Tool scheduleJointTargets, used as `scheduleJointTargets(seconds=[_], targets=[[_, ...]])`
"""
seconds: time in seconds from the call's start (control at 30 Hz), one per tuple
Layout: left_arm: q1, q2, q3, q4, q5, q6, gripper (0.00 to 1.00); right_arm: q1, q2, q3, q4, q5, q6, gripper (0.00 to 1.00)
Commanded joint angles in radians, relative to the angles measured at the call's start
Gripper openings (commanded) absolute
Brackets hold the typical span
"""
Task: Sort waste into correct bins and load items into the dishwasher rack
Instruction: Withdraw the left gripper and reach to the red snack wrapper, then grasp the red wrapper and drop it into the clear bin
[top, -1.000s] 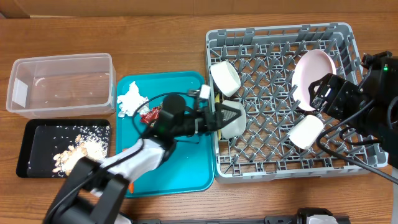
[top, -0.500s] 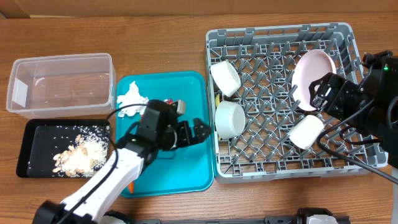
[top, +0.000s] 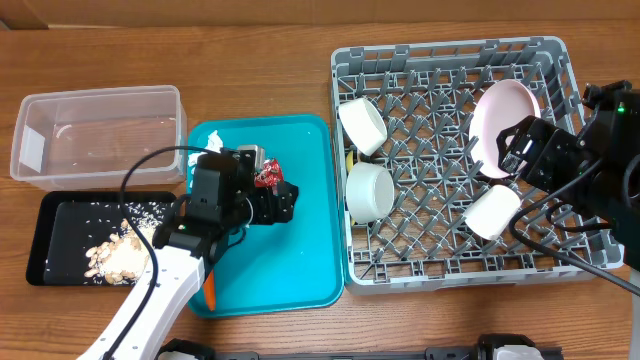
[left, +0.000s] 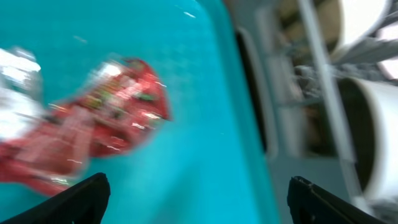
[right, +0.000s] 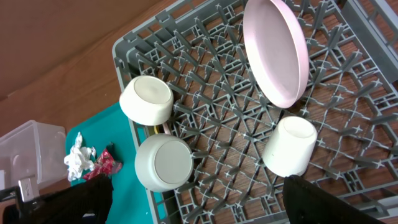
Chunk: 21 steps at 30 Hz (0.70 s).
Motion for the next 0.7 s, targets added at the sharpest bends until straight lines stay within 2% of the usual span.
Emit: scheduleJointTargets(seconds=[0.0, 0.07, 0.13, 0.33, 0.47, 0.57, 0.67], targets=[[0.003, 0.054, 0.039, 0.008, -0.178, 0.154, 0.93, -0.004, -0.004, 0.002, 0.006, 0.010, -0.002, 0.91], [0.003, 0.095, 0.039, 0.018, -0.240, 0.169, 0.93, -0.004, -0.003, 0.002, 0.006, 0.010, -0.002, 0.91], [0.003, 0.139, 0.039, 0.039, -0.291, 0.169, 1.00, -0.004, -0.004, 0.002, 0.005, 0.009, -0.002, 0.91], [0.002, 0.269, 0.040, 0.177, -0.293, 0.203, 1.00, -0.004, -0.003, 0.002, 0.003, 0.009, -0.002, 0.91], [-0.016, 0.309, 0.040, 0.214, -0.293, 0.204, 0.99, -0.004, -0.003, 0.002, -0.005, 0.009, -0.002, 0.91], [-0.022, 0.342, 0.040, 0.217, -0.292, 0.206, 0.93, -0.004, -0.003, 0.002, -0.008, 0.009, -0.002, 0.91], [-0.022, 0.377, 0.039, 0.211, -0.276, 0.207, 0.80, -0.004, -0.003, 0.002, -0.010, 0.009, -0.002, 0.91]])
